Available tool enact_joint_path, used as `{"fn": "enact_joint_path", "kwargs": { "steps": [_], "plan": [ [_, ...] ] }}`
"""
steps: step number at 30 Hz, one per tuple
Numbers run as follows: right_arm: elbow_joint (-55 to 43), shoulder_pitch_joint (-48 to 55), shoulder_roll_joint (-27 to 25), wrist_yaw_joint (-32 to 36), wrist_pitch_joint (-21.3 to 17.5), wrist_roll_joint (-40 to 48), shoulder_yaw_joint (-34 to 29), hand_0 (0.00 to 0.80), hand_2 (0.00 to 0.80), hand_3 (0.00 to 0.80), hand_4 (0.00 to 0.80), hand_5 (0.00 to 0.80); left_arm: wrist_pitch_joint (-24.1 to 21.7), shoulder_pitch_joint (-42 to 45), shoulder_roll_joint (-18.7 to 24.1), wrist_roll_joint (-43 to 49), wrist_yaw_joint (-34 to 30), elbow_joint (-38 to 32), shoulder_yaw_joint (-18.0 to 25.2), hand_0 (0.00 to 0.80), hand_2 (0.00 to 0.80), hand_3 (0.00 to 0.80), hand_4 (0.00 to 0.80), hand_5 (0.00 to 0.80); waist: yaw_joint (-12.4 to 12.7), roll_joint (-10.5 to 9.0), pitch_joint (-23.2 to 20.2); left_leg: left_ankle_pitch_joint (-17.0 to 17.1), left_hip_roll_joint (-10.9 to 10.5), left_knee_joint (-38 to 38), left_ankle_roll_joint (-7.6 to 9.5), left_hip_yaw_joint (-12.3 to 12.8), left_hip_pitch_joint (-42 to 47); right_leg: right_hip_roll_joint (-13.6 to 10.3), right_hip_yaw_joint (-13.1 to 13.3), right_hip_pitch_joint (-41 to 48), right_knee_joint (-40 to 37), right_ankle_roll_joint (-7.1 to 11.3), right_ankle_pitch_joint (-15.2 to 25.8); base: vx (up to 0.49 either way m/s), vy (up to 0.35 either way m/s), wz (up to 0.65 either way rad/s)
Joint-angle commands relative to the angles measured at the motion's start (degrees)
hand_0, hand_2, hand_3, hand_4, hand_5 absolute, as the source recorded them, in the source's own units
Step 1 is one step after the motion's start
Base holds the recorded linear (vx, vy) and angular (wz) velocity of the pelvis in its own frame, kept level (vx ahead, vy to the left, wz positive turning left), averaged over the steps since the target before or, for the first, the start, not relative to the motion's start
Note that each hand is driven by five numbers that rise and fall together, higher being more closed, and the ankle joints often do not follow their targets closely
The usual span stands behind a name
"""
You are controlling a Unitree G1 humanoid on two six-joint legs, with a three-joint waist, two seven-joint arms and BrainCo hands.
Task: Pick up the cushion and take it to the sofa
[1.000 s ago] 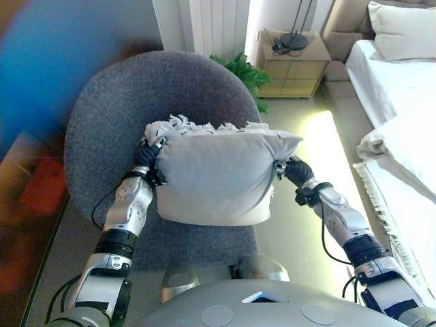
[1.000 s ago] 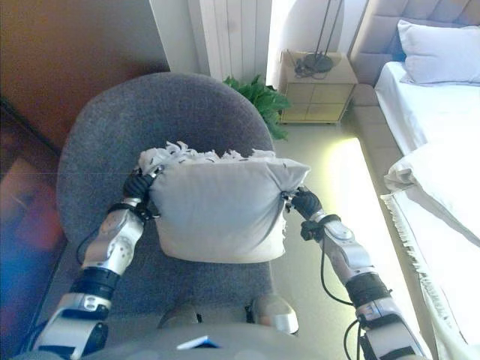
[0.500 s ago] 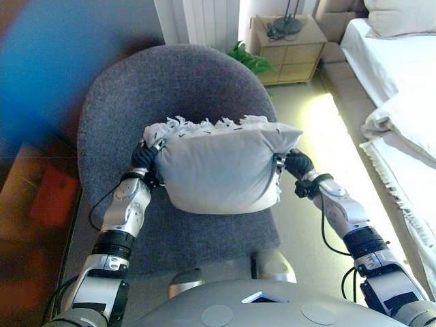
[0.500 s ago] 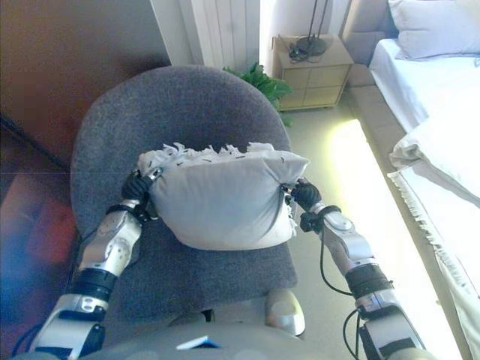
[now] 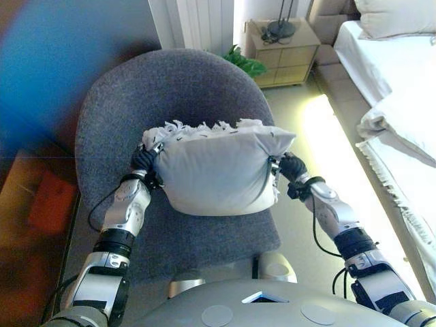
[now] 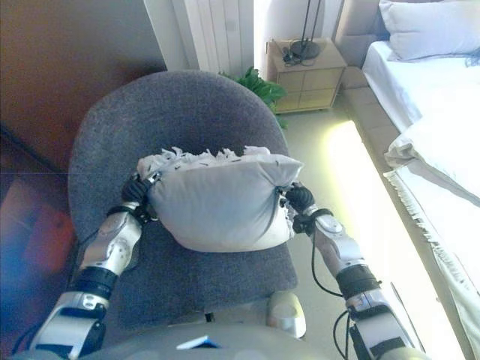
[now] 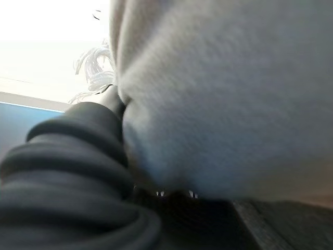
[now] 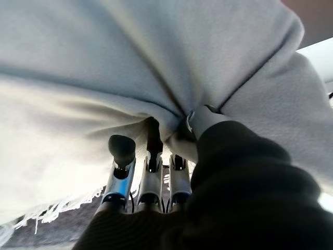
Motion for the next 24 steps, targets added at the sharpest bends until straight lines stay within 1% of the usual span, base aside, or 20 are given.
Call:
{"fn": "enact_joint_path", "kwargs": {
  "steps": [1,2,4,7,10,13,15,16,17,20,24],
  "plan": [
    [-1.92,-12.73,3.85,0.26,-5.3,6.39,2.4,0.8,0.8,0.8,0.8,0.8,-4.25,-11.86,0.53,0.88,0.19,-2.76,-5.29,0.8,0.8,0.8,0.8,0.8,0.99,-3.29,3.34,-3.21,1.55,18.19,1.61,-2.64,-15.68,-8.35,3.14,-3.47,10.93,6.31,-3.95,-0.195,-0.17,-0.02],
    [-1.75,-14.9,3.97,-0.04,-5.09,6.81,2.94,0.8,0.8,0.8,0.8,0.8,-4.46,-13.02,0.98,0.41,0.77,-2.76,-5.63,0.8,0.8,0.8,0.8,0.8,1.11,-3.13,4.44,-3.82,2.48,20.25,1.44,-2.97,-17.29,-7.84,3.39,-5.21,13.78,6.21,-5.02,-0.174,-0.136,0.02],
    [-2.09,-18.4,3.65,-0.59,-4.21,7.24,3.65,0.8,0.8,0.8,0.8,0.8,-5.54,-15.06,1.65,-1.0,0.93,-2.03,-5.89,0.8,0.8,0.8,0.8,0.8,1.29,-2.92,6.65,-5.05,3.58,24.65,1.24,-4.63,-20.73,-7.08,3.74,-8.66,19.96,5.57,-7.83,-0.088,-0.075,0.01],
    [-1.55,-22.05,3.05,-1.56,-4.31,6.66,4.33,0.8,0.8,0.8,0.8,0.8,-6.07,-17.5,1.94,-1.81,1.45,-2.13,-6.02,0.8,0.8,0.8,0.8,0.8,1.51,-2.57,8.58,-5.97,4.19,29.31,0.62,-6.89,-25.72,-6.93,3.93,-12.95,25.65,4.51,-10.21,-0.086,-0.045,0.08],
    [-0.08,-25.51,2.36,-2.28,-4.71,6.77,4.62,0.8,0.8,0.8,0.8,0.8,-6.48,-20.17,2.18,-1.54,2.41,-1.44,-6.19,0.8,0.8,0.8,0.8,0.8,1.63,-2.16,9.99,-6.42,4.58,32.19,0.1,-7.96,-28.98,-7.36,3.43,-16.27,30.25,3.69,-12.07,-0.066,-0.036,0.22],
    [0.69,-26.94,2.13,-1.96,-4.61,6.86,4.9,0.8,0.8,0.8,0.8,0.8,-7.42,-21.6,2.23,-0.55,4.07,-0.31,-5.94,0.8,0.8,0.8,0.8,0.8,1.71,-2.0,10.87,-7.32,4.69,34.87,-0.43,-8.83,-30.58,-7.61,3.44,-17.91,33.35,3.36,-13.53,0.029,-0.032,-0.16],
    [1.97,-28.5,1.73,-1.71,-4.63,6.68,5.73,0.8,0.8,0.8,0.8,0.8,-7.47,-22.7,2.38,-0.06,4.77,0.62,-5.96,0.8,0.8,0.8,0.8,0.8,1.65,-1.84,11.15,-6.94,4.48,34.9,-0.87,-9.3,-30.88,-7.59,3.62,-18.42,33.79,3.38,-13.51,0.065,-0.015,-0.66],
    [2.19,-28.81,1.64,-1.65,-4.61,6.66,5.86,0.8,0.8,0.8,0.8,0.8,-7.41,-22.92,2.4,0.0,4.88,0.79,-5.97,0.8,0.8,0.8,0.8,0.8,1.68,-1.77,11.37,-7.24,4.55,35.26,-0.97,-9.36,-30.84,-7.54,3.72,-18.41,34.17,3.41,-13.84,0.056,-0.005,-0.47],
    [2.8,-29.86,1.41,-1.66,-4.43,6.64,6.28,0.8,0.8,0.8,0.8,0.8,-7.12,-23.77,2.52,0.12,5.27,1.42,-6.05,0.8,0.8,0.8,0.8,0.8,1.57,-1.66,11.36,-6.82,4.48,34.94,-1.18,-9.5,-31.05,-7.49,3.81,-18.6,33.97,3.41,-13.65,0.039,-0.004,-0.19],
    [3.9,-32.3,0.55,-1.49,-4.42,7.0,7.49,0.8,0.8,0.8,0.8,0.8,-6.08,-26.86,3.37,-1.33,6.13,3.55,-6.58,0.8,0.8,0.8,0.8,0.8,1.27,-1.37,11.7,-6.4,4.52,34.91,-1.83,-9.65,-31.55,-7.47,3.85,-18.96,34.05,3.58,-13.7,0.043,-0.012,-0.06],
    [5.43,-35.06,0.08,-1.53,-3.38,9.72,8.16,0.8,0.8,0.8,0.8,0.8,-5.38,-30.16,4.37,-2.78,6.56,7.17,-7.02,0.8,0.8,0.8,0.8,0.8,1.11,-1.1,12.12,-6.83,4.89,36.02,-2.76,-9.96,-31.92,-7.69,3.85,-19.13,35.02,3.83,-14.36,0.063,-0.025,-0.01]
  ]
}}
